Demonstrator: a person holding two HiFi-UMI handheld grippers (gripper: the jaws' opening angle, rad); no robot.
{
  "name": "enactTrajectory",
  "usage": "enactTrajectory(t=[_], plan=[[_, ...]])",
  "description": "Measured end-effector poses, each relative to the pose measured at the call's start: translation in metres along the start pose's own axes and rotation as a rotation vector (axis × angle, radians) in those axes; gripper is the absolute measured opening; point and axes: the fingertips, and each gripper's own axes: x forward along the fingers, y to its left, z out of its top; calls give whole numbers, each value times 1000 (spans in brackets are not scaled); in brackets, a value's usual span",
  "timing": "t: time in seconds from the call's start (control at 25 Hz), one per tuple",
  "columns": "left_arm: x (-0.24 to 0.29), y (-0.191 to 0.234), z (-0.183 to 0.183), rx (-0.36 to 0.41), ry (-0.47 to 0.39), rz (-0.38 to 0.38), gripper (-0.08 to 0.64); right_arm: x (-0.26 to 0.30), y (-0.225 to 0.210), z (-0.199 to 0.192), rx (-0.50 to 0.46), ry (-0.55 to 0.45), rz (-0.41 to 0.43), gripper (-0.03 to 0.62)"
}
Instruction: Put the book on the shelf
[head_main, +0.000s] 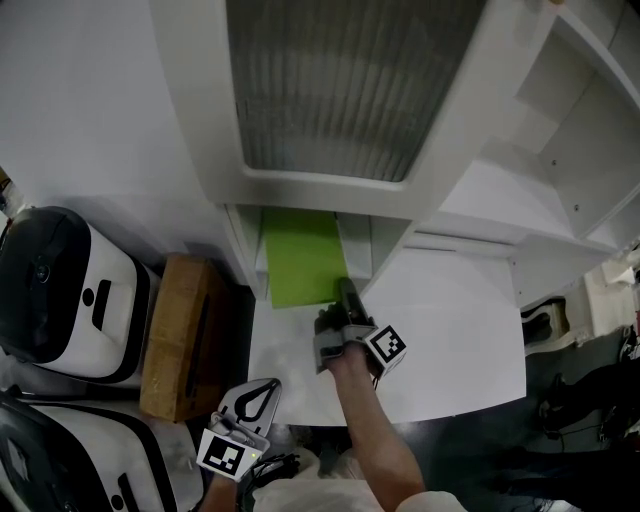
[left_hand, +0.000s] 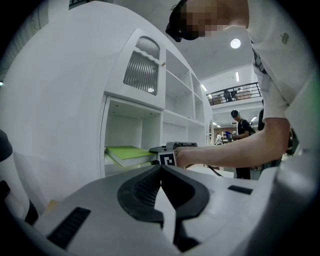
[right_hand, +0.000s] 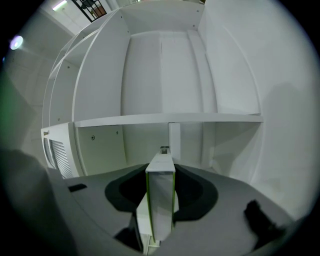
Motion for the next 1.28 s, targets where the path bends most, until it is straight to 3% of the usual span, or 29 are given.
enactTrajectory(t=[0.84,1.04,1.28], plan=[[-6,-6,1,6,3,6,9,24,8,-14,63,48,54,160],[-7,-11,0,8,8,2,9,22,12,-10,12,59,70,243],[-11,-11,1,6,8,13,9,6,4,2,38,50,68,252]])
